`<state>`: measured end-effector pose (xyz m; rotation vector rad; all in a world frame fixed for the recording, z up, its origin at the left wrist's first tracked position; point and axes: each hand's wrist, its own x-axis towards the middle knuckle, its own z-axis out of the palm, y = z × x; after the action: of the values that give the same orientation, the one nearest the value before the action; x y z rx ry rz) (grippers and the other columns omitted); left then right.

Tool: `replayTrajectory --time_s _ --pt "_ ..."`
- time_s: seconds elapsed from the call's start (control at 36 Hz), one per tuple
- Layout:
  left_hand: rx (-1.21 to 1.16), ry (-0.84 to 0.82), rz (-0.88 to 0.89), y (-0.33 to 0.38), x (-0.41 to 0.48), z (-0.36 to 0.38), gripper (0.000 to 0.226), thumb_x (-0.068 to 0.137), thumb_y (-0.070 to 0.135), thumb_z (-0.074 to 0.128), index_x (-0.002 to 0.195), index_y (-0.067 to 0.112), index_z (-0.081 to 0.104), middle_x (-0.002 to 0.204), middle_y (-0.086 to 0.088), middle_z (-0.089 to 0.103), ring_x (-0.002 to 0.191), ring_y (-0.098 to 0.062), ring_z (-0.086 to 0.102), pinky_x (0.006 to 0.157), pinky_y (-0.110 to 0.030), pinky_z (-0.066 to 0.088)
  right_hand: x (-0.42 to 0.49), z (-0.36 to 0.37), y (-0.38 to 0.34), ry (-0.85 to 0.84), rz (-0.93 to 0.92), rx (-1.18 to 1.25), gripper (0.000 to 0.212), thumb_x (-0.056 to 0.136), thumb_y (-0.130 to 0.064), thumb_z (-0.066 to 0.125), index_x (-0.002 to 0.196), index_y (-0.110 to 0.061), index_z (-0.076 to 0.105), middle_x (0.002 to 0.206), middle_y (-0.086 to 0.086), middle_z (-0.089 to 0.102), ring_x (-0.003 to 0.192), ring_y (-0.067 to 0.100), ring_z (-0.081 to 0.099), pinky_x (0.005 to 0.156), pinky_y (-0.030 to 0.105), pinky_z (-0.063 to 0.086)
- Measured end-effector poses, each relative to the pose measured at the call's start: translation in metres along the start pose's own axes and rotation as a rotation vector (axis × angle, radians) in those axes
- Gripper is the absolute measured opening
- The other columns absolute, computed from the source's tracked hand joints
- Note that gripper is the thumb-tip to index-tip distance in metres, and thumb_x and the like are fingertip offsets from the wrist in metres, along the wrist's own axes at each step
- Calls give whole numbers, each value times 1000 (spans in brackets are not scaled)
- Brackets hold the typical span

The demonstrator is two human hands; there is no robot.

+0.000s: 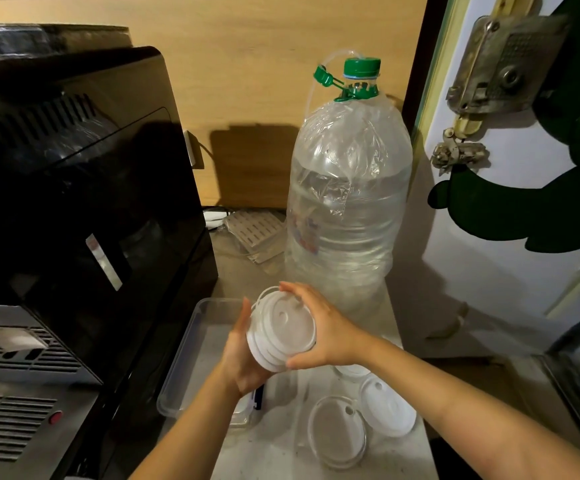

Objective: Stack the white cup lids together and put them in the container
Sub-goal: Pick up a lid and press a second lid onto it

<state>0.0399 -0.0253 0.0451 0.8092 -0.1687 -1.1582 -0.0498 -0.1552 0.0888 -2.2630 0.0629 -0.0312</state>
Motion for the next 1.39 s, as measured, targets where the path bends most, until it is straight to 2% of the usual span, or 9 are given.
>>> replayTrajectory --time_s 0.11,0.22,0.28,0.64,0.92,0.97,1.08,1.25,1.39 --pt "-5 8 -22 1 -1 2 85 61 76 43 113 12 60 107 -14 71 98 -29 68 78 -40 58 1 0 1 -24 -13 -19 104 61 -15 83 142 -26 19 145 -6 27 130 6 29 107 20 25" --pt "0 -41 -27 0 0 3 91 31 65 79 103 10 71 107 -17 71 97 -30 68 78 -43 58 3 2 1 -53 -29 -54 105 61 -14 83 142 -25 18 146 -3 28 133 10 28 111 25 26" --pt "-6 -44 -31 0 1 1 93 23 61 84 100 9 72 105 -17 71 94 -30 69 76 -43 58 4 4 2 -62 -26 -56 106 60 -15 84 142 -25 18 146 -4 28 133 10 29 112 27 27" --pt "58 -76 49 -1 1 3 66 26 43 90 82 12 74 78 -12 72 71 -23 70 60 -34 58 9 13 14 -66 -67 -89 104 60 -18 84 142 -26 20 149 -4 25 136 11 27 114 30 28" --pt "232 -47 49 -6 5 -4 69 33 37 85 93 9 65 79 -13 69 73 -24 66 62 -33 53 3 19 22 -73 -39 -148 110 66 -22 81 146 -27 6 156 -6 10 142 10 14 116 31 22" --pt "241 -40 49 -6 5 -5 73 32 37 84 96 7 64 79 -13 69 71 -24 66 60 -33 55 2 14 24 -64 -5 -116 116 65 -25 82 146 -28 -1 157 -6 5 143 10 9 114 27 16" --pt "201 -18 68 -4 5 -9 74 28 37 85 96 15 64 82 -10 67 73 -24 65 60 -35 53 0 -4 43 28 128 -34 122 64 -31 82 145 -30 -9 157 -4 -6 144 14 -1 118 35 12" --pt "175 18 66 -3 3 -13 79 25 35 85 98 17 62 92 -13 62 83 -30 60 63 -37 54 -5 -23 95 104 365 -72 117 70 -33 78 147 -18 -10 158 3 -10 145 20 -5 117 36 9" --pt "193 16 61 -3 0 -14 74 23 35 86 93 21 67 86 -10 66 81 -28 63 62 -38 55 -13 -15 123 67 549 -114 119 68 -41 77 146 -18 -10 158 5 -9 146 23 -2 118 40 13"
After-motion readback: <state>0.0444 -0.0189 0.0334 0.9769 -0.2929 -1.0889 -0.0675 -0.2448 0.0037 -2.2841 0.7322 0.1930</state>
